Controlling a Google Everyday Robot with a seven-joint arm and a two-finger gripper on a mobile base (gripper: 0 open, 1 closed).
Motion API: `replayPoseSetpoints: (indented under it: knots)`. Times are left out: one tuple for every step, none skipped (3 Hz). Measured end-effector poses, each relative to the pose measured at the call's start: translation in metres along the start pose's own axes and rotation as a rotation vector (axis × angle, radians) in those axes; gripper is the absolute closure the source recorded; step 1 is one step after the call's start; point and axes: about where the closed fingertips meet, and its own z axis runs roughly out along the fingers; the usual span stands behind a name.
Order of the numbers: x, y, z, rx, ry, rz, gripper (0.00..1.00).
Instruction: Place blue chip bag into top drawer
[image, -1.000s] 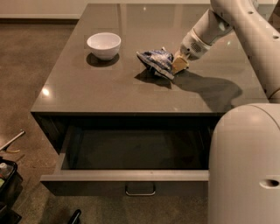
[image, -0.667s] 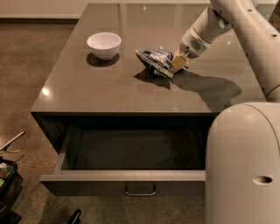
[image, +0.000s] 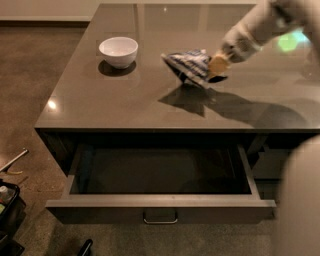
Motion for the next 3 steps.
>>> replayPoseSetpoints:
  knots:
    - [0.037,0.061,-0.074,0.028,-0.056,0.154,1.0]
    - [0.078,0.115,-0.099,0.023,-0.085,0.277,1.0]
    - [0.108,0.125,-0.082,-0.012,-0.044,0.326,1.0]
